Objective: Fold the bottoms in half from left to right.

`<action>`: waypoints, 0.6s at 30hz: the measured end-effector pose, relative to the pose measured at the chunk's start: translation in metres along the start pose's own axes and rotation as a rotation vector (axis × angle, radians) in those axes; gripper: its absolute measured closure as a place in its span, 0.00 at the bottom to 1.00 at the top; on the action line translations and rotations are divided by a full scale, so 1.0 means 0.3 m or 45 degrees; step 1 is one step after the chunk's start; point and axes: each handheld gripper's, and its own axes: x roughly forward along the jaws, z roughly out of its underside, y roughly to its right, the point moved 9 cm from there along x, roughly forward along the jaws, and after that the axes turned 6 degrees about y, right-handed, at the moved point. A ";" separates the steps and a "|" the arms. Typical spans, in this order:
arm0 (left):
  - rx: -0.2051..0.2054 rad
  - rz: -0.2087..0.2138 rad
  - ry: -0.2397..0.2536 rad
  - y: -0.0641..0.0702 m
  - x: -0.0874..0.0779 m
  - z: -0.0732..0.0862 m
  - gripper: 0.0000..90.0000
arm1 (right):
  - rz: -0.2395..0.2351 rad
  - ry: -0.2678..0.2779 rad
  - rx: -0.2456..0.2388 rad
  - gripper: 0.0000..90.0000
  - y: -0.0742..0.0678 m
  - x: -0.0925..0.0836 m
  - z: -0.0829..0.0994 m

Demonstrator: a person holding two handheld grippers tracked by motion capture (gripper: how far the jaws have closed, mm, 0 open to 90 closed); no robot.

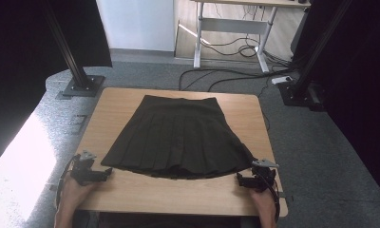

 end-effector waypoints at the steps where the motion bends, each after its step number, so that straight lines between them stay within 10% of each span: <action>1: -0.002 -0.001 0.000 -0.001 0.002 -0.002 0.00 | -0.001 -0.001 0.000 0.00 0.000 0.001 -0.001; 18: 0.027 0.025 0.000 0.003 0.004 -0.007 0.01 | 0.003 0.003 0.008 0.00 0.000 0.000 -0.002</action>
